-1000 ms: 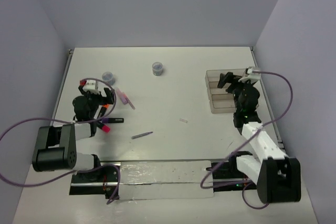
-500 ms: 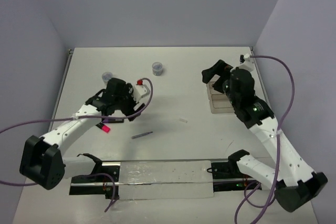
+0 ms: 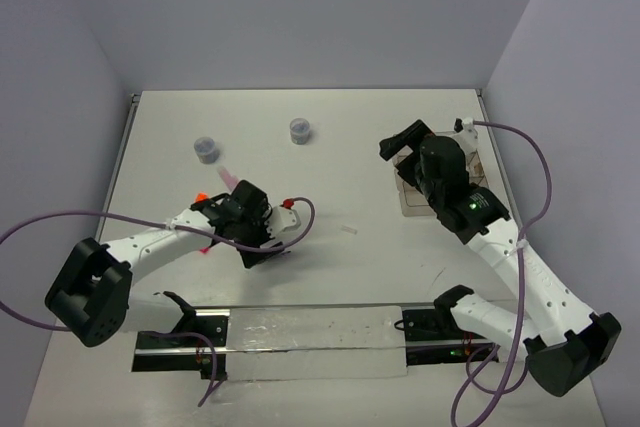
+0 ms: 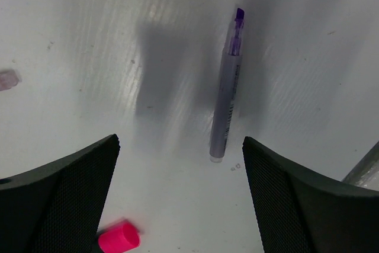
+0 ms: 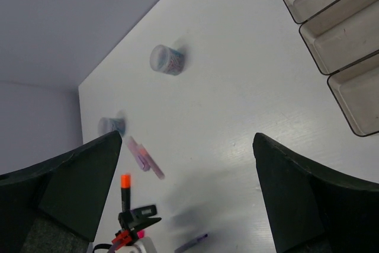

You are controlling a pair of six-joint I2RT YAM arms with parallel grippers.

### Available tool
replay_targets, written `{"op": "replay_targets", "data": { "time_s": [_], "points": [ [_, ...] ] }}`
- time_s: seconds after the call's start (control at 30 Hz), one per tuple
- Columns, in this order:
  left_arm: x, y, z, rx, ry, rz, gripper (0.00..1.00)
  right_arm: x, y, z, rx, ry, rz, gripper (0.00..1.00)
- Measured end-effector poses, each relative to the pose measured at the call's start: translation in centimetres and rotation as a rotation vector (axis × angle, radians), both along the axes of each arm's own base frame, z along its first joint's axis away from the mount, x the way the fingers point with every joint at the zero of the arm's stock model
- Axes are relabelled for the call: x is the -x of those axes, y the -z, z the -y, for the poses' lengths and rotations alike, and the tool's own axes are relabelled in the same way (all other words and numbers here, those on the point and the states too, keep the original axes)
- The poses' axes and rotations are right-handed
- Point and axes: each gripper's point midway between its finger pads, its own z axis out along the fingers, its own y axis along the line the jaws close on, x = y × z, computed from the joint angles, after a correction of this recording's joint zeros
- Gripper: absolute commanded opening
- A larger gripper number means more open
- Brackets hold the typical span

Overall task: Sort the stationery into containers
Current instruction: Pick up the pen from the center of the board.

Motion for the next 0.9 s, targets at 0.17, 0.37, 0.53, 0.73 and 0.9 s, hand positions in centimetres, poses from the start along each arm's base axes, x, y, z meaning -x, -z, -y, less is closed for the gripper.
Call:
{"op": "replay_targets", "data": {
  "time_s": [0.17,0.37,0.53,0.73,0.9],
  "points": [
    [0.7,1.3,0.1,-0.024,0.014,-0.032,0.86,0.2,0.5,-1.4,0.069,-0.095,0.039,0.92],
    [0.4,2.3,1.1,-0.015,0.011,-0.020,0.67,0.3,2.9,-3.3,0.153,-0.237,0.009,0.89],
    [-0.3,2.5,2.5,0.009,0.016,0.019,0.34,0.1,7.3,-4.3,0.216,-0.296,-0.143,0.87],
    [-1.8,2.7,4.2,0.046,0.027,0.071,0.00,1.2,9.7,-5.7,0.221,-0.400,-0.230,0.84],
    [-2.3,2.7,4.7,0.062,0.017,0.087,0.00,1.9,11.3,-6.7,0.219,-0.476,-0.290,0.82]
  ]
}}
